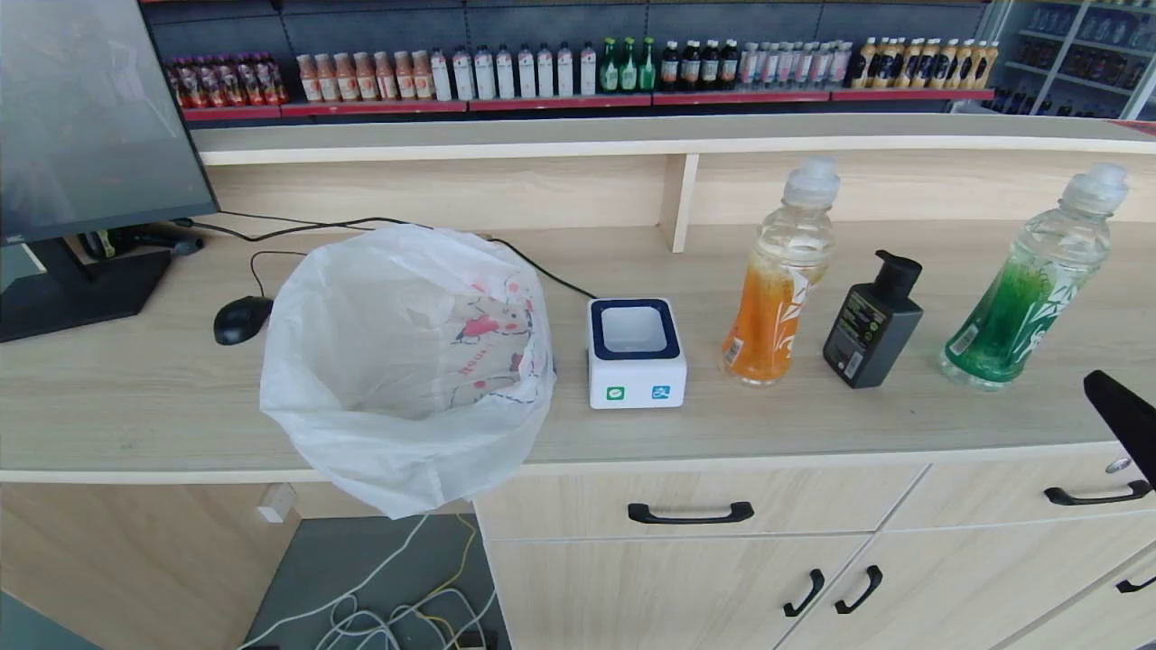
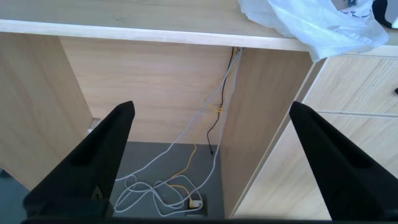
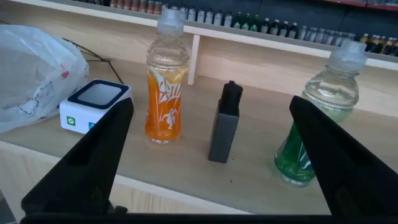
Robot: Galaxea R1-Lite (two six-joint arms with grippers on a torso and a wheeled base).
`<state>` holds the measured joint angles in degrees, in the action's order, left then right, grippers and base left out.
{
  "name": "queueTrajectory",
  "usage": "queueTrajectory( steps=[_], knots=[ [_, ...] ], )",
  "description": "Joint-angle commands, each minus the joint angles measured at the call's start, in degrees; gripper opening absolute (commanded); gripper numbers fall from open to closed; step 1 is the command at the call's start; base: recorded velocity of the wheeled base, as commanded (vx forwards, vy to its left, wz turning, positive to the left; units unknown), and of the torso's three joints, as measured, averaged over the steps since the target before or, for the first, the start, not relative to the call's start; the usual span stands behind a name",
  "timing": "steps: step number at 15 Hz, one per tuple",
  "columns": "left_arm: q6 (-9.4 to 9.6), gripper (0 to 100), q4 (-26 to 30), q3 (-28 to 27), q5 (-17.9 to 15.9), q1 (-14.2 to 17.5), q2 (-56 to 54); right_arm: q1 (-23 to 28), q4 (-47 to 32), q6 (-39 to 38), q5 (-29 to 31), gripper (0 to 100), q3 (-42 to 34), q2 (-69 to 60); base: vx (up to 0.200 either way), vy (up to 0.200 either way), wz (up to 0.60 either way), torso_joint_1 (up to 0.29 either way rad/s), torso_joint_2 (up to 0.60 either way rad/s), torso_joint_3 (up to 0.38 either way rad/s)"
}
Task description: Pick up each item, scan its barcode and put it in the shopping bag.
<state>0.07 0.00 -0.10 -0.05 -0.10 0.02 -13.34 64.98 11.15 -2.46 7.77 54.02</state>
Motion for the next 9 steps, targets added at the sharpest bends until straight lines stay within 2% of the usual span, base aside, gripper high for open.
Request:
queueTrajectory(
  steps=[1,4,7,9],
  knots=[
    [0.01,100,0.0,0.0,0.0,0.0,0.0,-8.9,6.9,-1.5,3.0,100,0.8,15.1,0.000,0.000,0.00,0.000,0.00,0.000],
    [0.01,100,0.0,0.0,0.0,0.0,0.1,-9.2,22.0,-4.2,5.0,100,9.2,29.0,0.000,0.000,0.00,0.000,0.00,0.000],
    [0.01,100,0.0,0.0,0.0,0.0,0.0,-9.5,23.7,-5.3,7.8,100,13.3,33.1,0.000,0.000,0.00,0.000,0.00,0.000],
    [0.01,100,0.0,0.0,0.0,0.0,0.0,-11.5,24.1,-5.8,10.0,100,16.0,36.2,0.000,0.000,0.00,0.000,0.00,0.000]
  ],
)
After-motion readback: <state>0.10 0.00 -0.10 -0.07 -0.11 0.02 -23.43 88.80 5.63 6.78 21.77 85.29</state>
